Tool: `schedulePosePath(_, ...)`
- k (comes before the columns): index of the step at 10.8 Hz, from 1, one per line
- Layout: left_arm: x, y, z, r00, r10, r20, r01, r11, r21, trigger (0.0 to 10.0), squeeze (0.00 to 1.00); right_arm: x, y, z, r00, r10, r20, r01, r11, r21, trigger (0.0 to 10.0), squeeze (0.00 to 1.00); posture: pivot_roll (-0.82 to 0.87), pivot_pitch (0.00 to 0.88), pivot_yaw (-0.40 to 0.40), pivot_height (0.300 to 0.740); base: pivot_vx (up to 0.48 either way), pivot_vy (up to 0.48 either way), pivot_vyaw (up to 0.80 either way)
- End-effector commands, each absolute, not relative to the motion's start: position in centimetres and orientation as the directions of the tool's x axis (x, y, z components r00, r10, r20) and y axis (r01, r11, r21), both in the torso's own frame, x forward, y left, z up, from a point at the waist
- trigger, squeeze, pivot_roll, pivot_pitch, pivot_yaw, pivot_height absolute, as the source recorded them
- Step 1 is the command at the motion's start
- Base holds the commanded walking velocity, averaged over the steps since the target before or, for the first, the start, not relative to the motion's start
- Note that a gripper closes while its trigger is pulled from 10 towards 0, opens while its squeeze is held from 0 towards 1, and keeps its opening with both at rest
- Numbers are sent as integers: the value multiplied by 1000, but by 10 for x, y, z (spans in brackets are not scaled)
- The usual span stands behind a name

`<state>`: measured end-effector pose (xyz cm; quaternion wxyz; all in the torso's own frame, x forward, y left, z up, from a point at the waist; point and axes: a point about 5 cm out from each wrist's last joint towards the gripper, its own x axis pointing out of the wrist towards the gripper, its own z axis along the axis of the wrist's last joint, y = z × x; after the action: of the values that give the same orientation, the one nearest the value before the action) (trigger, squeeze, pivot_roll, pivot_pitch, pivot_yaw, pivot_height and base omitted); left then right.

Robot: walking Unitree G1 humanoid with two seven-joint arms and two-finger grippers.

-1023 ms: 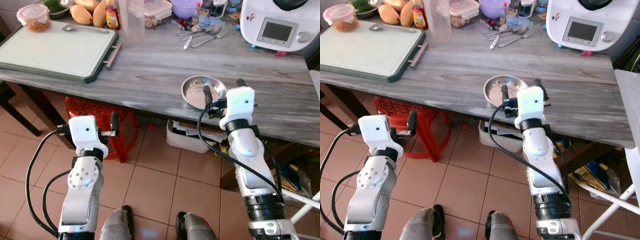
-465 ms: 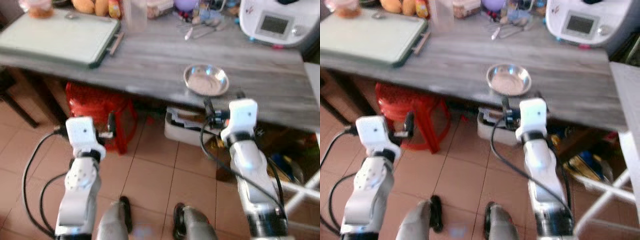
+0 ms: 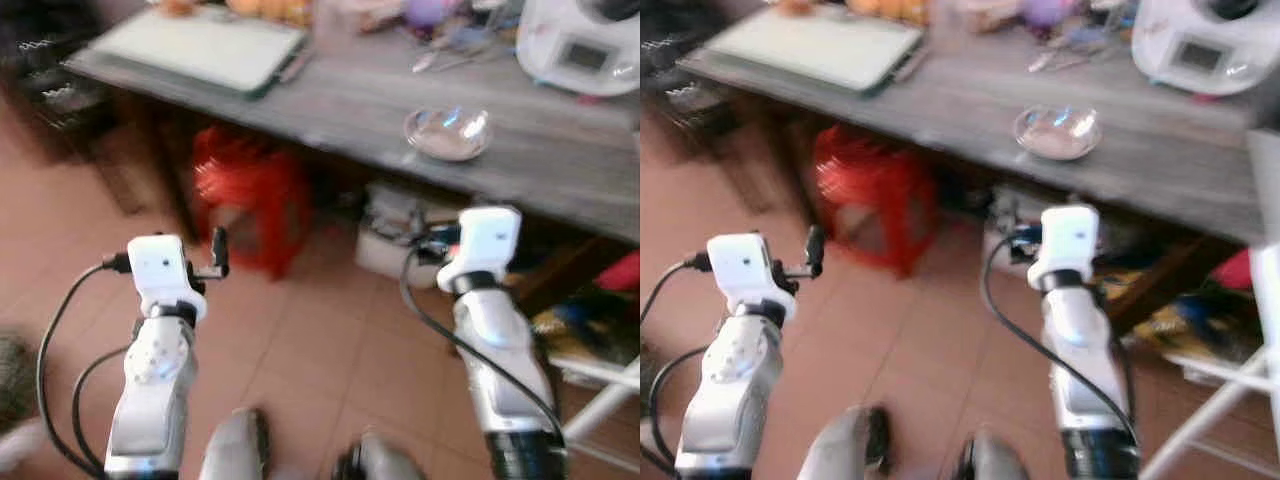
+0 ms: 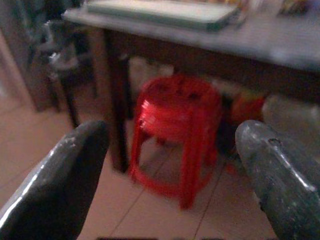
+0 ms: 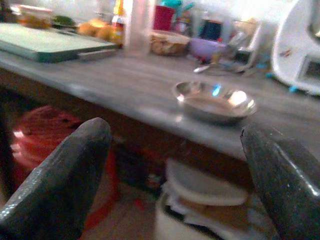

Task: Setting the table

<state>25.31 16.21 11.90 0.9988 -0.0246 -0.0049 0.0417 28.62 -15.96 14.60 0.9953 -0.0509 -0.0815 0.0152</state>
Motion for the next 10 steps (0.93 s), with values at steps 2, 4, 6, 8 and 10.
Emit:
schedulePosePath(2, 243, 172, 122, 992, 122, 12, -122, 992, -41, 10000, 0, 271, -171, 133, 995, -17, 97, 21, 999, -47, 10000, 0, 5, 128, -20, 740, -261, 0, 0)
schedulePosePath(4, 247, 170, 125, 995, 98, 27, -97, 995, -31, 10000, 0, 271, -167, 136, 993, -2, 116, 8, 999, -49, 10000, 0, 3, 130, -13, 740, -129, 0, 0)
schedulePosePath(6, 251, 168, 135, 997, 34, 76, -33, 999, -14, 10000, 0, 277, -171, 142, 992, -20, 127, 27, 998, -55, 10000, 0, 2, 134, 2, 740, 0, 0, 0)
schedulePosePath(8, 253, 164, 139, 995, 5, 98, -3, 1000, -22, 10000, 0, 279, -171, 144, 991, -12, 130, 18, 999, -49, 10000, 0, -1, 143, -4, 740, 0, -364, -469)
schedulePosePath(10, 252, 159, 138, 995, -8, 97, 11, 999, -30, 10000, 0, 283, -172, 148, 990, -7, 141, 17, 998, -67, 10000, 0, -4, 148, -12, 740, 0, -450, 0)
